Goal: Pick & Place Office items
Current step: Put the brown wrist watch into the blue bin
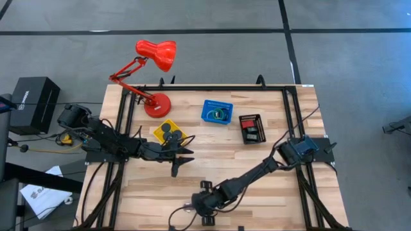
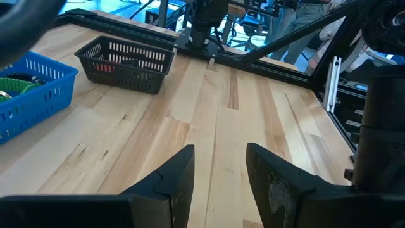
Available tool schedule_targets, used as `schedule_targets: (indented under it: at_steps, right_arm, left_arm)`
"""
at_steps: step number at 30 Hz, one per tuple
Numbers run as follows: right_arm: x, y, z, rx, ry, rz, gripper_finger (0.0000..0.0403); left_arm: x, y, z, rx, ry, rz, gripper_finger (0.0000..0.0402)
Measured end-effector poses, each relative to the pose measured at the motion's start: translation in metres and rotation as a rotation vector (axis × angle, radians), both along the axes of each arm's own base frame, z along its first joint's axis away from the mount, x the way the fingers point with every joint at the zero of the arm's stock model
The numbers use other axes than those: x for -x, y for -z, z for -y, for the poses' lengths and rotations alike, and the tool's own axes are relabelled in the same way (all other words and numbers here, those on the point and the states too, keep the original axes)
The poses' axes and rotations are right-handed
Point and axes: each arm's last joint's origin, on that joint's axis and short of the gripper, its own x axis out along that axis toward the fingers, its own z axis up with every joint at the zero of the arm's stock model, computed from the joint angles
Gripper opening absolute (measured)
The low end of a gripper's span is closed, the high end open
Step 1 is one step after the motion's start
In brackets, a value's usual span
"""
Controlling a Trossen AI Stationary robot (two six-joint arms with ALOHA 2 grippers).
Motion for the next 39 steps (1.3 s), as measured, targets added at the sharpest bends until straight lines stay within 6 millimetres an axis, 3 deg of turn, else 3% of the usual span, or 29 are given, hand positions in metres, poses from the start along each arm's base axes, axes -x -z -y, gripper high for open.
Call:
schedule_targets:
  at_steps: [3, 11, 14, 21, 28, 39]
  right_arm:
    - [-0.001, 0.000, 0.002, -0.001, 0.002, -0.002, 0.0098]
    - [-0.001, -0.004, 0.008, 0.028, 0.013, -0.055, 0.0112]
    - [0.000, -0.014, 0.009, 0.064, 0.016, -0.110, 0.0121]
    - [0.000, -0.044, 0.012, 0.198, 0.053, -0.155, 0.0097]
    - [0.015, -0.066, 0.021, 0.306, 0.045, -0.322, 0.0099]
    - [0.032, -0.090, 0.058, 0.605, 0.098, -0.543, 0.0102]
  left_arm:
    - [0.000, 0.000, 0.000, -0.001, 0.000, 0.000, 0.0136]
    - [0.000, 0.000, 0.000, -0.002, -0.002, 0.000, 0.0136]
    - [0.000, 0.000, 0.000, -0.002, -0.002, 0.000, 0.0136]
    - [0.000, 0.000, 0.000, -0.001, -0.002, 0.001, 0.0136]
    - [0.000, 0.000, 0.000, 0.000, -0.002, 0.001, 0.0136]
    - [0.000, 0.000, 0.000, 0.002, 0.002, 0.001, 0.0136]
